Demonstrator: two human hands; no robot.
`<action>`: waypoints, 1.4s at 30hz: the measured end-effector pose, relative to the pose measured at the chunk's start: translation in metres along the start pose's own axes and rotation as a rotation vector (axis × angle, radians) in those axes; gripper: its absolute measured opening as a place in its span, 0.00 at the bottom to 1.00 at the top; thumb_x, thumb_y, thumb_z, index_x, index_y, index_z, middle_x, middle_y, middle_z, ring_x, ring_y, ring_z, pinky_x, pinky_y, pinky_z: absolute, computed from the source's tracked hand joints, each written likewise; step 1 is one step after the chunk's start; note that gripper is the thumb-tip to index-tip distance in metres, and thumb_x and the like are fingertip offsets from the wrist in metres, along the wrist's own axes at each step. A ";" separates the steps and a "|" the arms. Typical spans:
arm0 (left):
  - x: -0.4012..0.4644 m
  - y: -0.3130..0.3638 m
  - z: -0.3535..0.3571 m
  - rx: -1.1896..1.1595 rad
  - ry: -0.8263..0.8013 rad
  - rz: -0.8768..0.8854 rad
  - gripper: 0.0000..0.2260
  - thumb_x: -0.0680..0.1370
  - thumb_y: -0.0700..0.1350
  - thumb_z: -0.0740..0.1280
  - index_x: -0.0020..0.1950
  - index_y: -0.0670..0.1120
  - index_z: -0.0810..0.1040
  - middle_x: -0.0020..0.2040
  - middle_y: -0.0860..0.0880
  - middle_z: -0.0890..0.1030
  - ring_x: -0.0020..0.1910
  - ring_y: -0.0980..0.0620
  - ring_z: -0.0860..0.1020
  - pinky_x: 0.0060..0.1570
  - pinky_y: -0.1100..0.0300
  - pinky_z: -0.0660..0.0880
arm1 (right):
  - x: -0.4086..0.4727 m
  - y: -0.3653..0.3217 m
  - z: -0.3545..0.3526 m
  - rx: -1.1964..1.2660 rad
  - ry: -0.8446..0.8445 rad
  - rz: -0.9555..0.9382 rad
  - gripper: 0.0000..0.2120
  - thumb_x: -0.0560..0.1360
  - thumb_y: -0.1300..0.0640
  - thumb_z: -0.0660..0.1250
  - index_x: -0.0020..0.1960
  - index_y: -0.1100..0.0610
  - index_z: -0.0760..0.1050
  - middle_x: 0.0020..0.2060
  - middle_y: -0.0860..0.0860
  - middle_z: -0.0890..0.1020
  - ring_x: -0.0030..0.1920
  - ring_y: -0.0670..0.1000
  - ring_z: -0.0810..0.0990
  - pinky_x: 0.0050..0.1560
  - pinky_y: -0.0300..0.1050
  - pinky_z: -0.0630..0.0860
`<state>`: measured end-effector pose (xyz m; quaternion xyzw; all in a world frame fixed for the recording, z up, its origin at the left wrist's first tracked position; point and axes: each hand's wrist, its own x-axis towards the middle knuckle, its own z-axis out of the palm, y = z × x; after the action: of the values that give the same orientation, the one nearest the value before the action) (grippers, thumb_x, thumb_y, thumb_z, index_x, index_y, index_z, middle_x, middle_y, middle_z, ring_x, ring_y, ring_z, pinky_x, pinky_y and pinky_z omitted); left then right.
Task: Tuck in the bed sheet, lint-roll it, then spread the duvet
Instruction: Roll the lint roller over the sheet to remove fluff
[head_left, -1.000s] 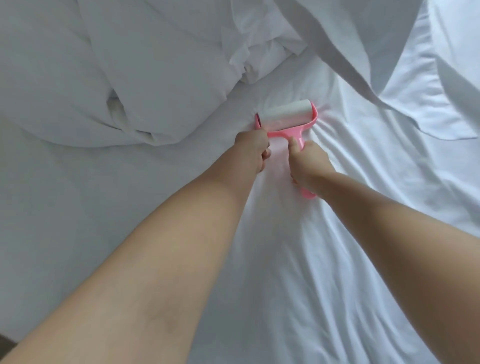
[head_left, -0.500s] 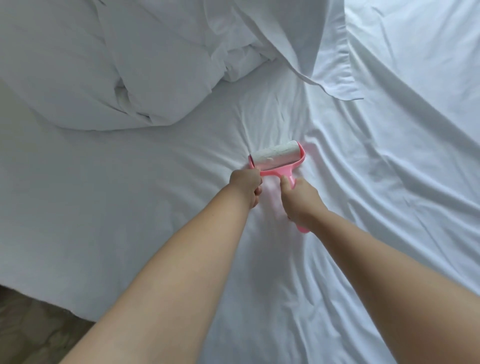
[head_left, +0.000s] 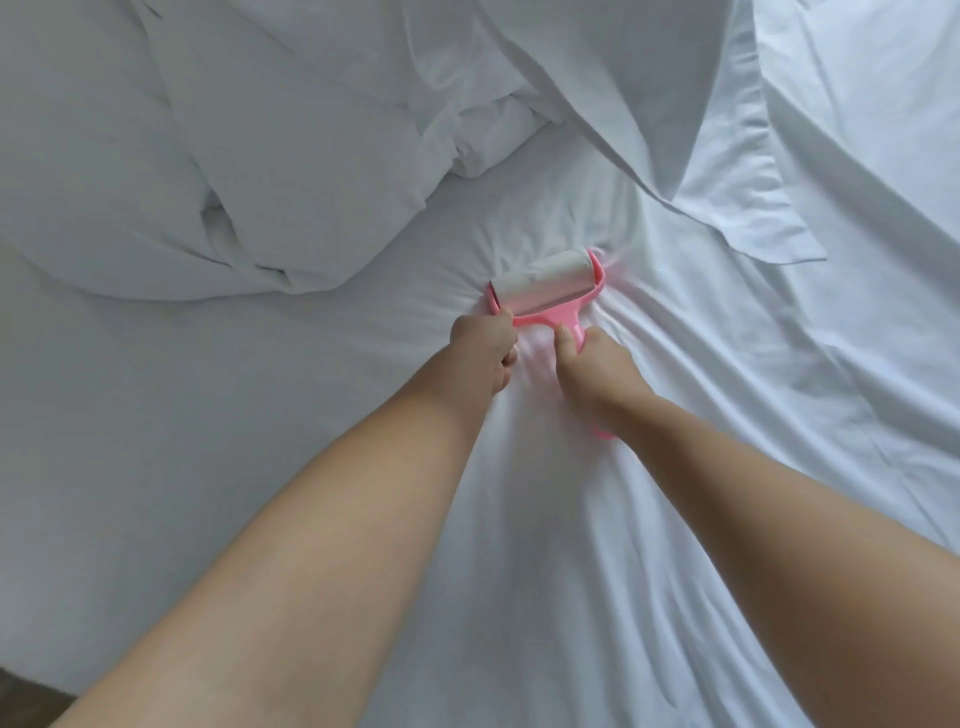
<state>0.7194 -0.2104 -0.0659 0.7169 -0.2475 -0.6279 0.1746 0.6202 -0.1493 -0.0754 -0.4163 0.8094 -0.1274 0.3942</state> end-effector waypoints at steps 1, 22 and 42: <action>0.004 0.006 -0.002 -0.002 -0.007 -0.001 0.07 0.82 0.46 0.60 0.48 0.43 0.71 0.31 0.50 0.67 0.24 0.56 0.61 0.19 0.75 0.54 | 0.006 -0.005 0.000 0.001 0.006 -0.001 0.24 0.81 0.42 0.48 0.63 0.59 0.68 0.58 0.57 0.75 0.48 0.57 0.73 0.42 0.46 0.67; -0.049 -0.054 0.001 0.015 -0.063 -0.030 0.13 0.82 0.47 0.60 0.37 0.47 0.70 0.30 0.53 0.67 0.25 0.57 0.60 0.19 0.74 0.52 | -0.060 0.041 -0.001 -0.030 0.011 -0.032 0.24 0.80 0.41 0.49 0.60 0.58 0.70 0.53 0.57 0.76 0.45 0.57 0.73 0.43 0.46 0.69; -0.204 -0.217 0.037 0.221 -0.085 0.109 0.09 0.78 0.46 0.63 0.39 0.46 0.76 0.30 0.52 0.72 0.26 0.55 0.64 0.25 0.65 0.59 | -0.254 0.195 -0.013 0.098 0.157 -0.010 0.18 0.80 0.42 0.53 0.39 0.54 0.65 0.36 0.50 0.74 0.41 0.56 0.72 0.39 0.48 0.65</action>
<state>0.6938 0.0856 -0.0273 0.6899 -0.3608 -0.6164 0.1178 0.5854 0.1666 -0.0361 -0.3890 0.8286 -0.2011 0.3488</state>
